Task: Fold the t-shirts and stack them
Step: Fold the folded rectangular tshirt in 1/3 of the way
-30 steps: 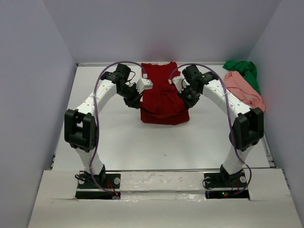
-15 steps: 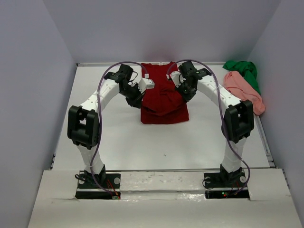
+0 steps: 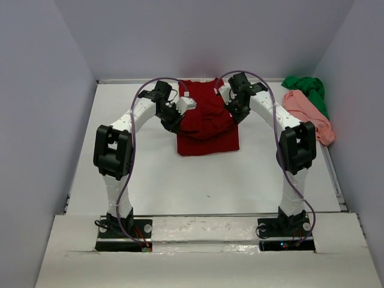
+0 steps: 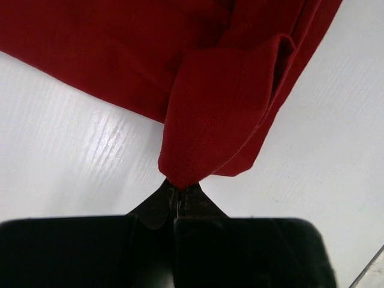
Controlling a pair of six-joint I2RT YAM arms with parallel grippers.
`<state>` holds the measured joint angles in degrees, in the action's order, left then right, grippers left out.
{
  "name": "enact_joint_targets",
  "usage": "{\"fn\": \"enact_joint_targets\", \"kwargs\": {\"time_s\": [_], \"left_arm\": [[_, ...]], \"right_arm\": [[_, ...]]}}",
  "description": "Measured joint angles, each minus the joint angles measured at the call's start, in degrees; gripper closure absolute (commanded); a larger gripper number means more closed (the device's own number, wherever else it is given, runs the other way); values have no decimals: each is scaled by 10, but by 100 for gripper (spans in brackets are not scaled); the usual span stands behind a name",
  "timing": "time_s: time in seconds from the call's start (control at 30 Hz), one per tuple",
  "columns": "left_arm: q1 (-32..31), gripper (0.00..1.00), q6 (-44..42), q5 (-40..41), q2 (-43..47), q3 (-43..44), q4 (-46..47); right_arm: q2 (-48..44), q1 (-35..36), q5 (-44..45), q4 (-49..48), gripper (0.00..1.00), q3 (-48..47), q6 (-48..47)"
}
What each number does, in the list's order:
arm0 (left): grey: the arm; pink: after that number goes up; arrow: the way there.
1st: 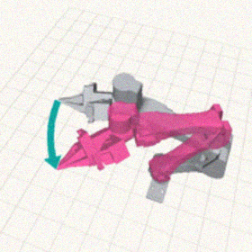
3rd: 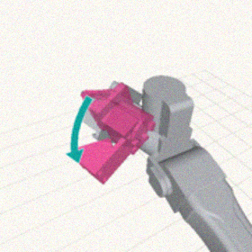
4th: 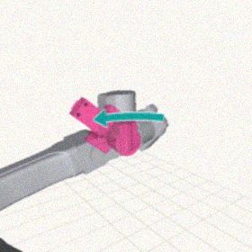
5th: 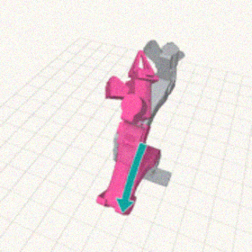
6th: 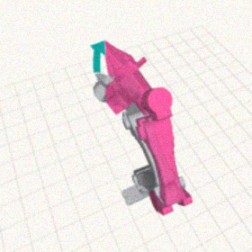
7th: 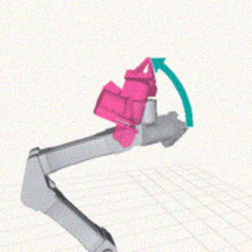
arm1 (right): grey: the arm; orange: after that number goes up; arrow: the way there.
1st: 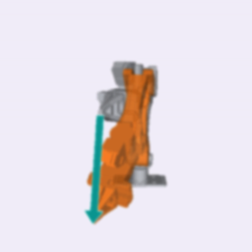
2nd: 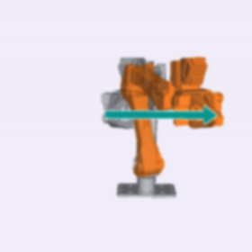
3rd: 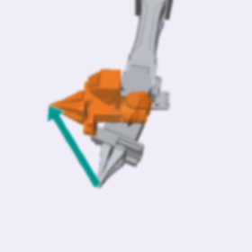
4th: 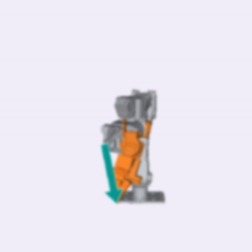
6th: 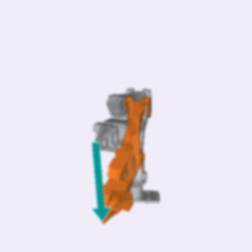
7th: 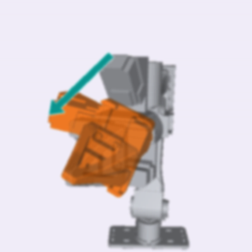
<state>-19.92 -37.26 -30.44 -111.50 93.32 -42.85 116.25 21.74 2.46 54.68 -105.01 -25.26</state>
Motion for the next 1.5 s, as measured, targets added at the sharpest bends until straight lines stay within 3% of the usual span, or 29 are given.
{"fn": "enact_joint_targets", "kwargs": {"time_s": [0.53, 1.1, 1.13, 1.17, 1.23, 1.27, 1.3, 1.5], "left_arm": [[5, 100, 13, 42, -81, 109, 20], [5, 99, 13, 64, -121, 123, 40], [5, 73, 13, 66, -126, 129, 42], [5, 61, 13, 69, -132, 133, 45], [5, 57, 16, 76, -140, 139, 51], [5, 42, 17, 80, -142, 141, 53], [6, 32, 15, 86, -145, 145, 56], [8, 29, 23, 123, -143, 147, 90]], "right_arm": [[100, -20, 1, -17, 100, -103, -11], [168, -22, 2, -28, 100, -162, -24], [172, -22, 2, -28, 85, -167, -24], [179, -22, 2, -28, 72, -175, -25], [194, -23, 6, -31, 45, -194, -29], [199, -23, 8, -33, 18, -198, -32], [205, -23, 13, -40, 1, -204, -30], [210, -26, 38, -57, 0, -208, -35]]}}
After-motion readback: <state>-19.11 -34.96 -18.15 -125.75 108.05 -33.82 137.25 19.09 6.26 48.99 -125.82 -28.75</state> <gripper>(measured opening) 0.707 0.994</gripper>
